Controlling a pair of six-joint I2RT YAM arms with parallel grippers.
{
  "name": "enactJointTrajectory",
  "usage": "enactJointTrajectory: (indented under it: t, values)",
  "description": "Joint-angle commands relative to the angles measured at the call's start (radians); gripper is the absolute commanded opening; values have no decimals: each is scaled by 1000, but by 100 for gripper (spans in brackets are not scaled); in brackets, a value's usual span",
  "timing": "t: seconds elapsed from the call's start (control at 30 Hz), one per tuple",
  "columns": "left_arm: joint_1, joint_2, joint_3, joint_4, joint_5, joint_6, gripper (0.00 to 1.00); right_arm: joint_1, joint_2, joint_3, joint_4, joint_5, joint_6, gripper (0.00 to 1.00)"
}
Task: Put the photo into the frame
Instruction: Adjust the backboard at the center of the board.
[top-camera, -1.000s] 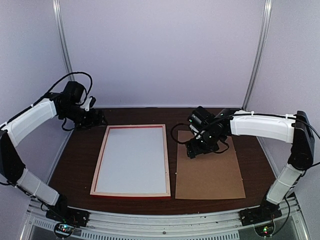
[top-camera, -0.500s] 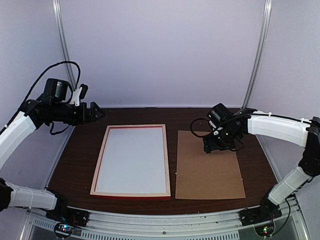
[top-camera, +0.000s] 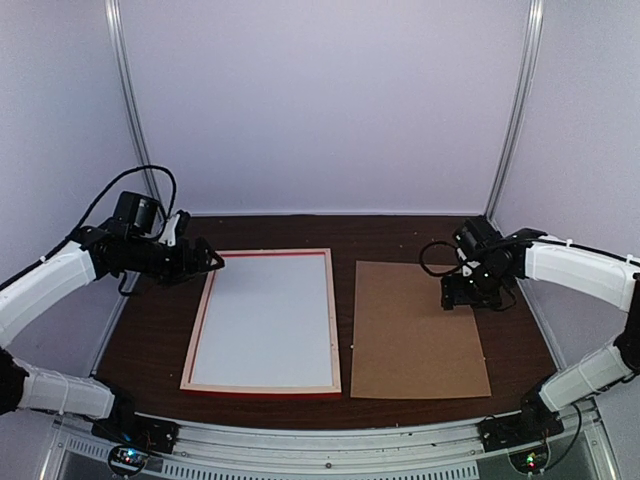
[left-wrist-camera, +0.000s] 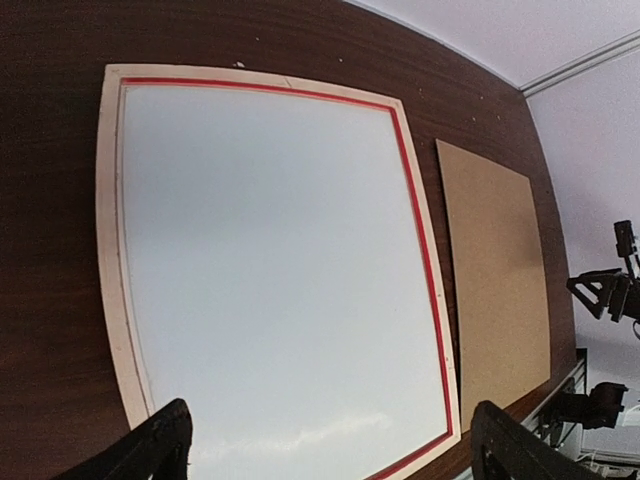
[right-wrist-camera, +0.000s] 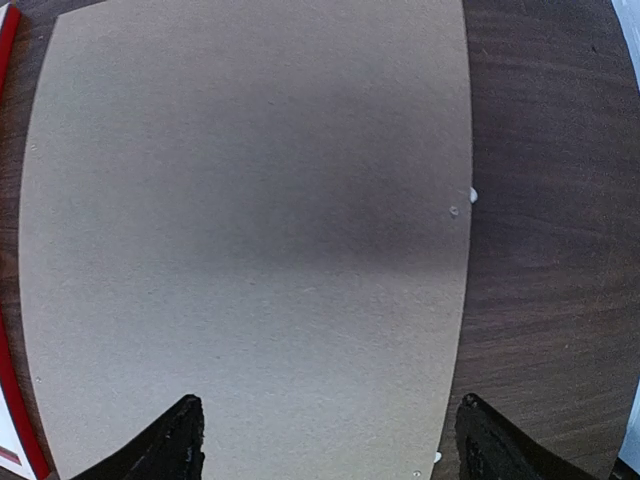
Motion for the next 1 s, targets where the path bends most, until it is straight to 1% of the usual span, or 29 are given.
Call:
enactJointTrajectory:
  t: [0.0, 0.07, 0.2, 0.37, 0.57, 0.67, 0.87, 0.97]
  values:
    - [-87, 86, 19, 129, 4, -21, 97, -115, -51, -74, 37, -60, -5, 86]
    - [-155, 136, 55, 132, -40, -14, 97, -180, -53, -107, 65, -124, -14, 86]
    - [-283, 267, 125, 166, -63, -29, 97, -313, -32, -164, 147, -244, -23, 86]
    - [-431, 451, 268, 186, -112, -38, 97, -405, 29, -195, 229, -345, -34, 85]
    - [-587, 717, 516, 153, -159, -36, 97, -445, 91, -210, 301, -385, -36, 85]
    - [-641, 839, 637, 125, -177, -31, 96, -456, 109, -219, 328, -399, -36, 85]
    - [-695, 1042, 827, 60, -229, -32, 96, -469, 137, -225, 354, -413, -42, 85]
    - [-705, 1111, 881, 37, -275, -32, 95, -472, 143, -229, 363, -416, -46, 84]
